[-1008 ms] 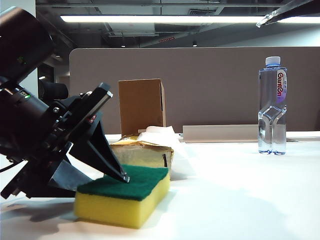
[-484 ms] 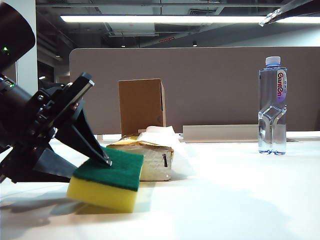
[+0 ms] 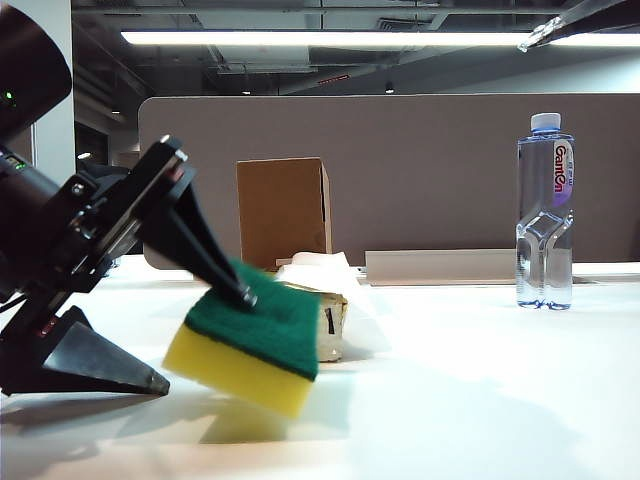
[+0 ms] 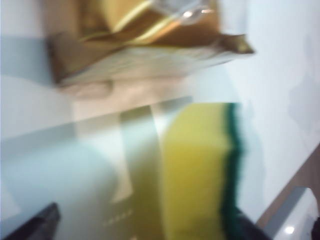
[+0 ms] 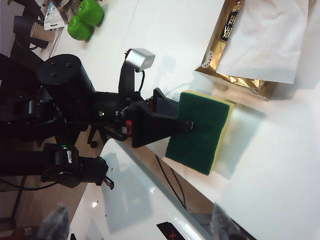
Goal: Move the sponge from left to right to wipe the table, avoiding obstacles on the table, and finally reaching the bottle of mineral water.
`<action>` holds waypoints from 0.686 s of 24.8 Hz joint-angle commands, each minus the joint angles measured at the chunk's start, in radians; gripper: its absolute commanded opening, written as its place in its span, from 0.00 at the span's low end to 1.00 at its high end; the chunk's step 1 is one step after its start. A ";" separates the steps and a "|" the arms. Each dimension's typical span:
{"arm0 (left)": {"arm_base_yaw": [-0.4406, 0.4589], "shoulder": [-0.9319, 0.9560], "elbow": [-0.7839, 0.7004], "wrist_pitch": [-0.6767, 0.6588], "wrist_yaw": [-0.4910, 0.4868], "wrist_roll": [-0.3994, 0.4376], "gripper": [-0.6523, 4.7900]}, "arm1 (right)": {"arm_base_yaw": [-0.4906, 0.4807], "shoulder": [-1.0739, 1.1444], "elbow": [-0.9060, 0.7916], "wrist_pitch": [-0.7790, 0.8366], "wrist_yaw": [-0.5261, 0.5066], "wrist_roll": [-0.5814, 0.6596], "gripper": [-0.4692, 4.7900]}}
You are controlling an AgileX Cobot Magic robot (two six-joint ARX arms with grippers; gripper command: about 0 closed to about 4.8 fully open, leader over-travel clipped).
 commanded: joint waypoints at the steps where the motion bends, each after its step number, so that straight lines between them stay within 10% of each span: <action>1: 0.000 0.001 -0.003 -0.032 0.008 0.005 0.97 | 0.001 -0.003 0.005 0.010 -0.010 -0.005 0.79; 17: 0.000 0.001 -0.003 -0.031 0.046 0.024 1.00 | 0.001 -0.003 0.005 -0.005 -0.017 -0.009 0.79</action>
